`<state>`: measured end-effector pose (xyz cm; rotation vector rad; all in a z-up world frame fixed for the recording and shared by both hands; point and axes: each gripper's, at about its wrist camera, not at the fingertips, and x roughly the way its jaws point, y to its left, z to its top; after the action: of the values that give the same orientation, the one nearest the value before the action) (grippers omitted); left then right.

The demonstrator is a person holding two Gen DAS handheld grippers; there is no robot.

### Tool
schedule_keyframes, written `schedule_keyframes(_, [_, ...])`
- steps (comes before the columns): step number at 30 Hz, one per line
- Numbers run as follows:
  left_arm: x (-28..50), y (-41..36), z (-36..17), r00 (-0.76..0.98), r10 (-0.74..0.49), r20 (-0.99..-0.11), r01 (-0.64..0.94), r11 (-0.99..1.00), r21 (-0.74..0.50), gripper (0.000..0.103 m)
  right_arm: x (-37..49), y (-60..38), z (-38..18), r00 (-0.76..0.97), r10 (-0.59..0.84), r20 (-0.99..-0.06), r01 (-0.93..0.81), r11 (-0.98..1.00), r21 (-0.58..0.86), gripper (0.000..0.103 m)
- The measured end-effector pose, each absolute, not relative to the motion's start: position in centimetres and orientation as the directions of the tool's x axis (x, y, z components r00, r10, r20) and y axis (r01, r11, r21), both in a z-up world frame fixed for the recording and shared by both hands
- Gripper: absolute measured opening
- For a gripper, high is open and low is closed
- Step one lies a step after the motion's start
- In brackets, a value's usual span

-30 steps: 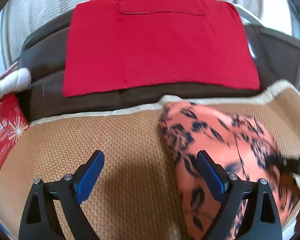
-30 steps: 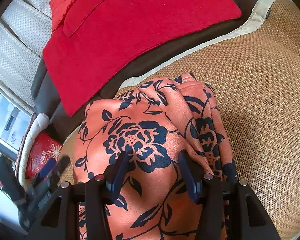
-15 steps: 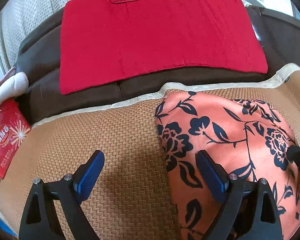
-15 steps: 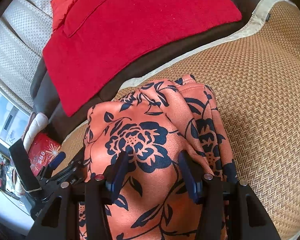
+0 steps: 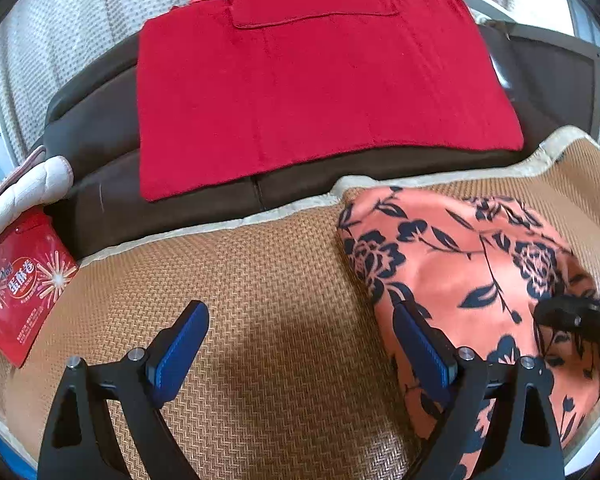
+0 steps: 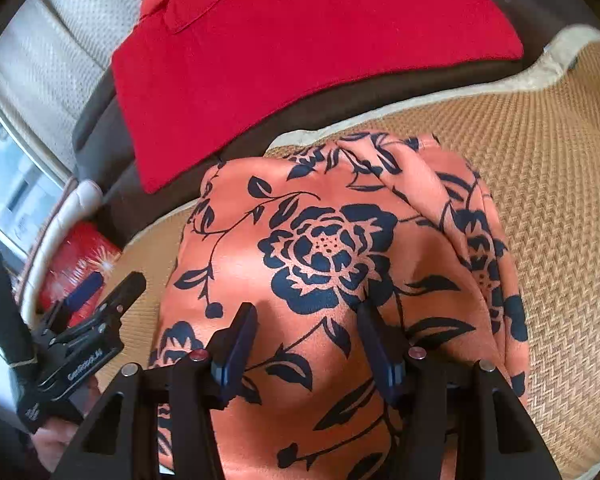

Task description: Fold small clothes

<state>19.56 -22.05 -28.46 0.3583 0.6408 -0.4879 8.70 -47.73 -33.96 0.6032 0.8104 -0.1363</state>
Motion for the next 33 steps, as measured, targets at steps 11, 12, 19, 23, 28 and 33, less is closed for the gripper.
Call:
schedule_keyframes(11, [20.5, -22.2, -28.5, 0.673, -0.343, -0.655, 0.547, 0.827, 0.129, 0.093, 6.6, -40.0, -32.4, 0.657, 0.229, -0.719, 0.090, 0.922, 0.376, 0.057])
schedule_keyframes(12, [20.6, -22.1, -28.5, 0.673, -0.341, -0.656, 0.543, 0.830, 0.126, 0.093, 7.2, -38.8, -33.7, 0.610, 0.218, -0.762, 0.079, 0.940, 0.332, 0.057])
schedule_keyframes(19, [20.7, -21.9, -28.5, 0.673, -0.343, -0.655, 0.541, 0.833, 0.120, 0.093, 6.6, -39.8, -32.8, 0.627, 0.177, -0.759, 0.111, 0.944, 0.312, 0.056])
schedule_keyframes(23, [20.8, -21.6, -28.3, 0.670, -0.354, -0.652, 0.543, 0.833, 0.107, 0.093, 4.0, -44.4, -30.6, 0.753, 0.108, -0.649, 0.211, 0.895, 0.394, 0.063])
schedule_keyframes(28, [20.4, -21.4, -27.7, 0.661, -0.388, -0.642, 0.556, 0.828, 0.071, 0.093, 1.2, -50.3, -31.2, 0.818, -0.011, -0.575, 0.350, 0.803, 0.483, 0.070])
schedule_keyframes(33, [19.5, -21.7, -26.8, 0.666, -0.424, -0.614, 0.577, 0.814, 0.063, 0.093, 0.2, -53.5, -32.6, 0.812, -0.041, -0.582, 0.427, 0.721, 0.546, 0.070])
